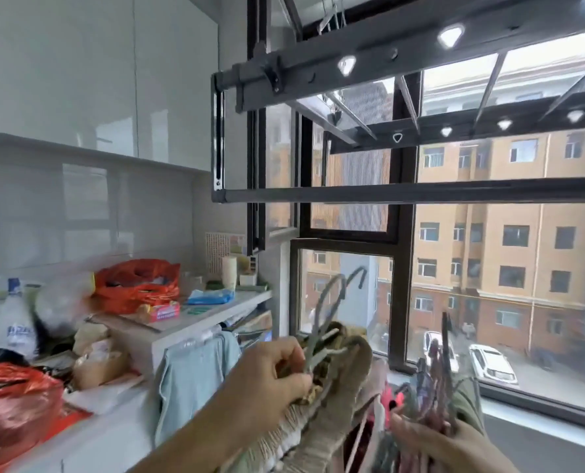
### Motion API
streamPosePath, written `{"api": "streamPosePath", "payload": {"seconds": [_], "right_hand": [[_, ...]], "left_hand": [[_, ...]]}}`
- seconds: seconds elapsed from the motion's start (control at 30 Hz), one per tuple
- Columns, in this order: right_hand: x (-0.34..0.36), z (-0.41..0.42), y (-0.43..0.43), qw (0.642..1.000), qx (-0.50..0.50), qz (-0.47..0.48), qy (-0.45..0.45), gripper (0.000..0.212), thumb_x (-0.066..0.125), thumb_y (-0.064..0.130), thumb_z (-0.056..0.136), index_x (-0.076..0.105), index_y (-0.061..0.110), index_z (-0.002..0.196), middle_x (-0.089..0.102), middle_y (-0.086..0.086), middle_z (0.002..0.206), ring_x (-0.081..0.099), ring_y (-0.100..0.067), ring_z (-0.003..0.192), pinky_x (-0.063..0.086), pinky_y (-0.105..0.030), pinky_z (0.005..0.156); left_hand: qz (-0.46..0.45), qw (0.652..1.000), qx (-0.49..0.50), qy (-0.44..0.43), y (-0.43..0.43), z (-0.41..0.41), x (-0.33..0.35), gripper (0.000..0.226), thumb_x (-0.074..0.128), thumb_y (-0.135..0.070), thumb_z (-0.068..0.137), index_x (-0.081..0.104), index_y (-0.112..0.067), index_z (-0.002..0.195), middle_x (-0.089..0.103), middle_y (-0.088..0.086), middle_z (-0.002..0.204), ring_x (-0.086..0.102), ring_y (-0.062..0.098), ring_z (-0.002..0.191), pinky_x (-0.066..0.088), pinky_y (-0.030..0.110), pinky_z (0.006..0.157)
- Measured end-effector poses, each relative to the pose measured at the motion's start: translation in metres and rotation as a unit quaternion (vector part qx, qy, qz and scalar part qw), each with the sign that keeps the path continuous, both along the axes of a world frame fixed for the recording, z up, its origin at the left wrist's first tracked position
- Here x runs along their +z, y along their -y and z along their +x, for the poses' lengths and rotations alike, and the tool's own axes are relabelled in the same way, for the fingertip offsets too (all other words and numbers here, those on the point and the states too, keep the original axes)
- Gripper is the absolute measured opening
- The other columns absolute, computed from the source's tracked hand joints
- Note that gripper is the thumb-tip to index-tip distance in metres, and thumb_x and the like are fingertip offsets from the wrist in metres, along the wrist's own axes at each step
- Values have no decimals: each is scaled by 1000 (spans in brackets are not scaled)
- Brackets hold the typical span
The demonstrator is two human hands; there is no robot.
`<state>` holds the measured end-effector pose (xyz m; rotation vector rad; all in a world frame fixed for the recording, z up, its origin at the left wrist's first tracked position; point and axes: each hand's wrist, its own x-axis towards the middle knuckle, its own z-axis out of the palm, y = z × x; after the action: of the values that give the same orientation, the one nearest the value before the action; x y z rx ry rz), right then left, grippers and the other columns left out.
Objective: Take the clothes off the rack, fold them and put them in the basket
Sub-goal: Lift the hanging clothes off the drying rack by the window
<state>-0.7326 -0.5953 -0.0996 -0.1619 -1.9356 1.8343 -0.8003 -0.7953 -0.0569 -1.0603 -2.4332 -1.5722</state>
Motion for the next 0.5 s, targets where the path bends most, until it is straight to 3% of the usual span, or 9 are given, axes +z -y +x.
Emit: {"api": "streamPosePath", "payload": {"seconds": [0.03,0.07,0.17,0.23,0.3,0.37,0.5], "right_hand": [[11,19,8,999,40,35,-14,50,94,37,43,68,45,85,69,-9,106,64,-30,101,44,-47,97],[14,34,2,999,50,8,-2,42,94,32,43,70,41,77,71,-9,97,66,-29,94,48,-47,93],[19,52,8,979,117,-162,34,8,75,1,55,72,8,59,67,-23,70,67,-31,60,59,-44,64],[19,64,-1,965,147,-211,52,8,66,-6,61,68,0,56,62,-27,63,63,-33,50,57,-42,50],[11,74,-10,965,150,-209,58,15,63,-8,65,68,0,54,61,-25,60,62,-32,47,56,-38,46],[4,84,-23,966,143,-205,73,20,63,-8,69,67,2,52,59,-23,58,60,-29,45,55,-35,44],[-7,110,-41,956,154,-230,98,7,68,0,64,68,-1,57,60,-22,58,60,-27,44,55,-34,43]], "left_hand": [[-12,1000,-12,16,-15,12,-19,15,68,-25,72,56,-29,63,50,-11,55,40,2,55,35,20,62],[-20,999,-18,31,-27,23,-34,19,67,-27,73,54,-33,61,48,-12,51,37,1,52,32,19,59],[4,996,-4,95,-55,46,-55,23,68,-29,75,51,-27,61,45,-10,47,36,1,49,30,19,55],[16,987,-24,156,-67,61,-52,27,68,-36,77,47,-24,64,48,-12,44,42,1,48,31,21,56],[7,976,-41,216,-81,79,-48,39,70,-41,79,39,-19,70,50,-12,41,47,0,48,29,21,57],[36,963,-32,265,-94,98,-48,45,75,-38,74,36,-15,73,54,-8,52,57,7,54,31,25,62],[89,944,2,317,-118,130,-62,31,74,-12,76,46,-6,87,58,8,81,64,13,55,43,26,63]]}}
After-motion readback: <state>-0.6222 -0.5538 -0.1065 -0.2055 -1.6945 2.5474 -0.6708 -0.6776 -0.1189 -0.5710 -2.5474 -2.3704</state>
